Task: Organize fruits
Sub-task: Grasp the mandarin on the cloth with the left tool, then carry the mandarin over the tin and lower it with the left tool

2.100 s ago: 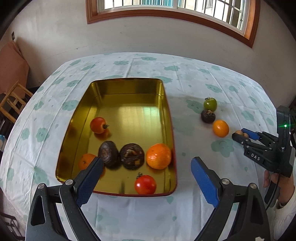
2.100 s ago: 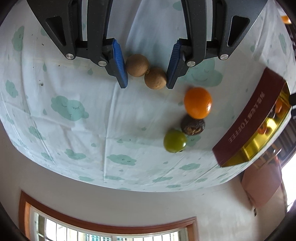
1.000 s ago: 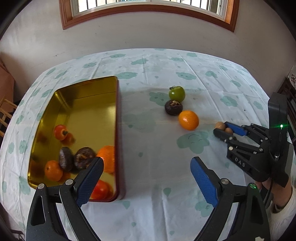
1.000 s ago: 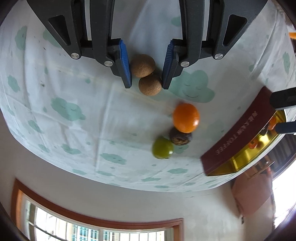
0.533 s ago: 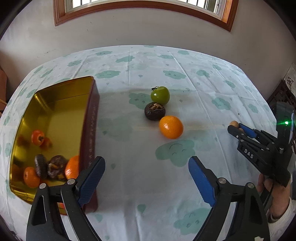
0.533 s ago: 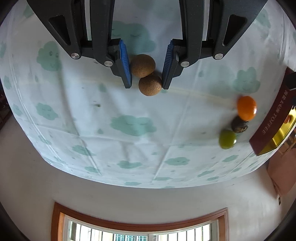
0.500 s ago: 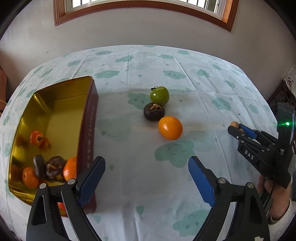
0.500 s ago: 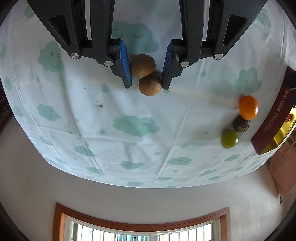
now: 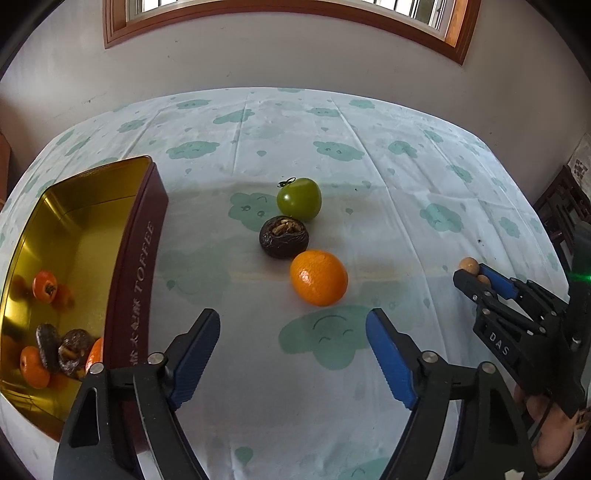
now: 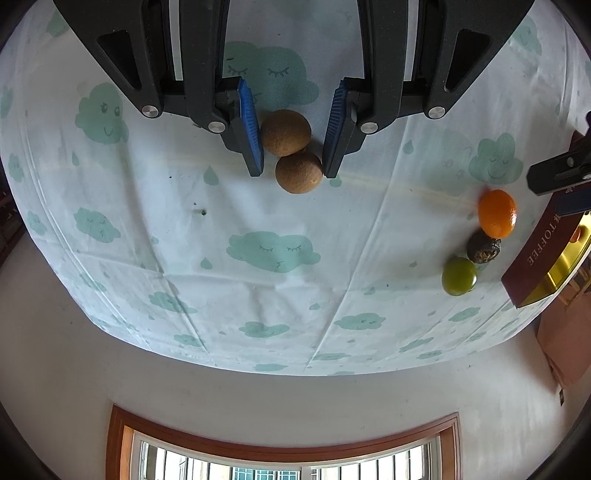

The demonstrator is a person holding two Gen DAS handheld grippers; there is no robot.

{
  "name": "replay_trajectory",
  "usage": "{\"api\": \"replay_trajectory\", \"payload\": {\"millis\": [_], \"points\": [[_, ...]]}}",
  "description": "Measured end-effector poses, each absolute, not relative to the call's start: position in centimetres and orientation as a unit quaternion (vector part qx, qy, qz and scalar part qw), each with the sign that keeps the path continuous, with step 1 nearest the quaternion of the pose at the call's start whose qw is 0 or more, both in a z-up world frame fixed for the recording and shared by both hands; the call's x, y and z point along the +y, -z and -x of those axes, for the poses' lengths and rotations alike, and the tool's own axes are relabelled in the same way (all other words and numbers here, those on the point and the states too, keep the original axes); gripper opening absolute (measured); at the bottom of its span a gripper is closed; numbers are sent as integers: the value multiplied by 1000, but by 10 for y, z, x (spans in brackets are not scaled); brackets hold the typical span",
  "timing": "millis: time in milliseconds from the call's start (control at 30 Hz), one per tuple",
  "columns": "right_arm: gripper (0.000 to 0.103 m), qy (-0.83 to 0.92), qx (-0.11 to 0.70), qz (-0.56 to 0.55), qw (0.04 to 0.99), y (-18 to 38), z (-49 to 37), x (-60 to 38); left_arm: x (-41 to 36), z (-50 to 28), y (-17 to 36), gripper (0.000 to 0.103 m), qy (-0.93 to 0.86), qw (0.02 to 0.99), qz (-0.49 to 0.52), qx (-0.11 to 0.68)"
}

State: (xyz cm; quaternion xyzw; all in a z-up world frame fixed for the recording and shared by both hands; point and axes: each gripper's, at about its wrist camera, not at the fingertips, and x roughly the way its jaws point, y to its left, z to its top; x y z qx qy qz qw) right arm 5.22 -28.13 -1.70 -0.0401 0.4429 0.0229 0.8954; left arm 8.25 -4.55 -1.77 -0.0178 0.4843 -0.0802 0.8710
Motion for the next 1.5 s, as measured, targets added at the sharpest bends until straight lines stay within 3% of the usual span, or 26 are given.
{"api": "replay_trajectory", "payload": {"millis": [100, 300, 600, 767, 1500], "points": [[34, -23, 443, 40, 895, 17, -52, -282, -51, -86, 20, 67, 83, 869, 17, 488], [34, -23, 443, 40, 895, 17, -52, -283, -62, -95, 22, 66, 85, 872, 11, 483], [35, -23, 443, 40, 895, 17, -52, -282, -61, -110, 29, 53, 77, 870, 22, 486], [35, -23, 443, 40, 896, 17, -52, -282, -61, -110, 33, 35, 83, 867, 26, 491], [35, -24, 442, 40, 896, 17, -52, -282, -50, -65, 29, 34, 93, 863, 15, 496]]}}
